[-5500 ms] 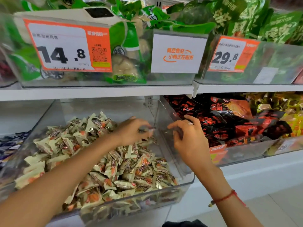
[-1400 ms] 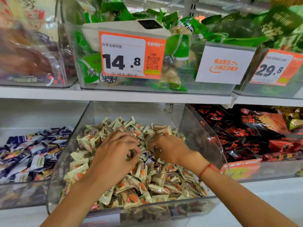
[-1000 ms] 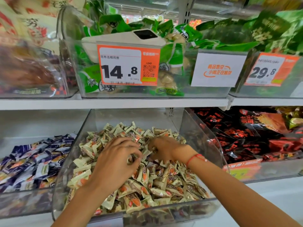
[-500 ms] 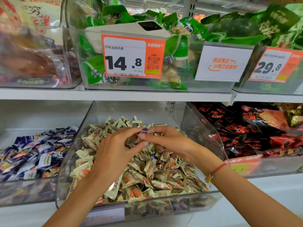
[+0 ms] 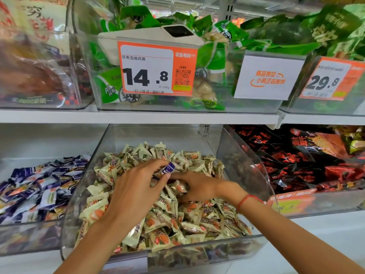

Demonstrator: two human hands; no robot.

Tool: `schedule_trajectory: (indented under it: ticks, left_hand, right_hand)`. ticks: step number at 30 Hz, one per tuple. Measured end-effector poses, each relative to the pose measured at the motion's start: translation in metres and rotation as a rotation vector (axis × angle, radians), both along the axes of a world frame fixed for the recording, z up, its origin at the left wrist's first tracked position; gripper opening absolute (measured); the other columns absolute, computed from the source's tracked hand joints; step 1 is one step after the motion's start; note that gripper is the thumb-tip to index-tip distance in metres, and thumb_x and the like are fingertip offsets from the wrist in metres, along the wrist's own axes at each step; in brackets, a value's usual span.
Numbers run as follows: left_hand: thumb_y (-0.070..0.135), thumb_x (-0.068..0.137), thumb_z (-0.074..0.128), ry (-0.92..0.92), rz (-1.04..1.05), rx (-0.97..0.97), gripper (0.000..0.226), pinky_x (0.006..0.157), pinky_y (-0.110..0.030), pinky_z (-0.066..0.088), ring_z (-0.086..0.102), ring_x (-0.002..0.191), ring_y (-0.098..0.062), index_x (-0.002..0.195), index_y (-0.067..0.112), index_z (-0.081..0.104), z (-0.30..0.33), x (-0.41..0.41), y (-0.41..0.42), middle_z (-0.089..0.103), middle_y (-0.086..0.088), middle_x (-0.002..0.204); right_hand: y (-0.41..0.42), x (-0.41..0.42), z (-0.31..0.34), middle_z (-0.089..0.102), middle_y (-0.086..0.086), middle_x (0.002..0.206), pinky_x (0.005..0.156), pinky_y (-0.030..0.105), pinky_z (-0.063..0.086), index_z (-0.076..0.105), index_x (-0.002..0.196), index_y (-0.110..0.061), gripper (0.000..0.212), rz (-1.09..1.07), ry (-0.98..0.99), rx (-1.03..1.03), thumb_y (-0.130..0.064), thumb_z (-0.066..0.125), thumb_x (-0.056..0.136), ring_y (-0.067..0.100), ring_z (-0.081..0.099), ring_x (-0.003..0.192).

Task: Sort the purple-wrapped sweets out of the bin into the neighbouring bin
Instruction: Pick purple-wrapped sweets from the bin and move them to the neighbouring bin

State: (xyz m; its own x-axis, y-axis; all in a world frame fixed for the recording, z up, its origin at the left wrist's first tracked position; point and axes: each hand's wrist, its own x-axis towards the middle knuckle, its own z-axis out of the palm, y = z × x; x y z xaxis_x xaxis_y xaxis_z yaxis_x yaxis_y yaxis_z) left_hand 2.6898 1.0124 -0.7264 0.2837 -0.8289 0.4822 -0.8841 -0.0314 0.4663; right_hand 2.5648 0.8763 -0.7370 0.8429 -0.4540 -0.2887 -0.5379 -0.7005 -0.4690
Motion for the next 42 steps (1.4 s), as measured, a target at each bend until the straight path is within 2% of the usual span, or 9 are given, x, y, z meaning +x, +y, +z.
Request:
schedule_trajectory:
  ticks: [6, 12, 15, 20, 23, 28, 34, 38, 42]
  left_hand:
    - [0.038, 0.085, 0.062, 0.021, 0.023, -0.008, 0.032, 0.054, -0.011, 0.045, 0.060, 0.056, 0.002, 0.117, 0.034, 0.064, -0.003, 0.003, 0.000, 0.062, 0.020, 0.094]
    - [0.038, 0.086, 0.063, 0.020, 0.029, 0.007, 0.033, 0.058, -0.005, 0.037, 0.051, 0.061, 0.008, 0.119, 0.036, 0.062, -0.006, 0.004, -0.002, 0.068, 0.014, 0.106]
    - [0.039, 0.086, 0.064, 0.005, 0.036, 0.011, 0.033, 0.055, -0.002, 0.033, 0.052, 0.061, 0.006, 0.119, 0.037, 0.062, -0.006, 0.004, -0.004, 0.068, 0.014, 0.106]
    - [0.041, 0.086, 0.063, 0.013, 0.035, 0.020, 0.033, 0.063, -0.019, 0.052, 0.061, 0.067, 0.002, 0.119, 0.039, 0.061, -0.003, 0.004, -0.003, 0.068, 0.016, 0.106]
    - [0.041, 0.086, 0.063, 0.007, 0.028, 0.029, 0.033, 0.059, -0.014, 0.048, 0.063, 0.063, 0.001, 0.118, 0.038, 0.062, -0.002, 0.004, -0.001, 0.068, 0.014, 0.106]
    - [0.038, 0.085, 0.064, -0.005, 0.016, 0.032, 0.032, 0.050, -0.004, 0.036, 0.061, 0.057, -0.001, 0.117, 0.035, 0.063, -0.003, 0.004, -0.001, 0.069, 0.010, 0.106]
    - [0.039, 0.087, 0.061, 0.007, 0.023, 0.042, 0.033, 0.051, -0.014, 0.049, 0.065, 0.056, -0.005, 0.119, 0.034, 0.061, -0.001, 0.002, -0.001, 0.068, 0.011, 0.107]
    - [0.041, 0.091, 0.050, 0.010, 0.022, 0.036, 0.036, 0.059, -0.035, 0.058, 0.069, 0.066, -0.014, 0.125, 0.029, 0.053, -0.001, 0.001, -0.002, 0.067, 0.011, 0.100]
    - [0.043, 0.093, 0.043, 0.003, 0.026, 0.047, 0.039, 0.061, -0.039, 0.058, 0.068, 0.067, -0.016, 0.128, 0.026, 0.047, 0.000, 0.001, -0.001, 0.066, 0.007, 0.100]
  right_hand:
    - [-0.013, 0.003, 0.000, 0.058, 0.002, 0.126, 0.076, 0.028, 0.052, 0.052, 0.131, -0.024, 0.054, -0.011, 0.190, -0.251, -0.005, 0.066, 0.082, 0.023, 0.060, 0.105]
    - [-0.027, -0.024, 0.024, 0.059, -0.003, 0.122, 0.087, 0.034, 0.048, 0.060, 0.121, -0.032, 0.037, -0.266, 0.126, -0.779, -0.011, 0.057, 0.091, 0.022, 0.058, 0.113]
    - [-0.034, -0.029, 0.039, 0.061, -0.005, 0.122, 0.085, 0.034, 0.047, 0.065, 0.111, -0.034, 0.033, -0.334, 0.049, -0.675, -0.011, 0.057, 0.089, 0.023, 0.059, 0.111]
    - [-0.001, -0.012, 0.024, 0.065, -0.013, 0.116, 0.104, 0.039, 0.039, 0.068, 0.107, -0.034, 0.030, 0.025, -0.039, -0.096, -0.049, 0.068, 0.080, 0.012, 0.057, 0.109]
    - [0.001, -0.014, 0.010, 0.058, -0.006, 0.117, 0.084, 0.030, 0.044, 0.059, 0.114, -0.024, 0.031, 0.005, 0.076, -0.223, -0.035, 0.068, 0.086, 0.015, 0.053, 0.104]
    - [-0.016, -0.035, 0.022, 0.062, -0.005, 0.106, 0.071, 0.030, 0.046, 0.058, 0.108, -0.025, 0.030, -0.214, 0.039, -0.866, -0.003, 0.059, 0.088, 0.019, 0.062, 0.095]
    - [-0.002, -0.023, 0.017, 0.062, -0.010, 0.126, 0.101, 0.032, 0.043, 0.067, 0.113, -0.031, 0.024, 0.069, 0.007, -0.381, -0.025, 0.063, 0.091, 0.014, 0.058, 0.114]
    - [-0.009, -0.004, -0.004, 0.058, -0.001, 0.129, 0.089, 0.034, 0.045, 0.057, 0.129, -0.030, 0.044, 0.093, 0.252, -0.438, -0.029, 0.068, 0.086, 0.025, 0.054, 0.116]
    - [-0.010, 0.001, 0.001, 0.058, 0.000, 0.117, 0.082, 0.028, 0.037, 0.063, 0.117, -0.025, 0.035, 0.135, 0.172, -0.562, -0.031, 0.069, 0.084, 0.021, 0.051, 0.110]
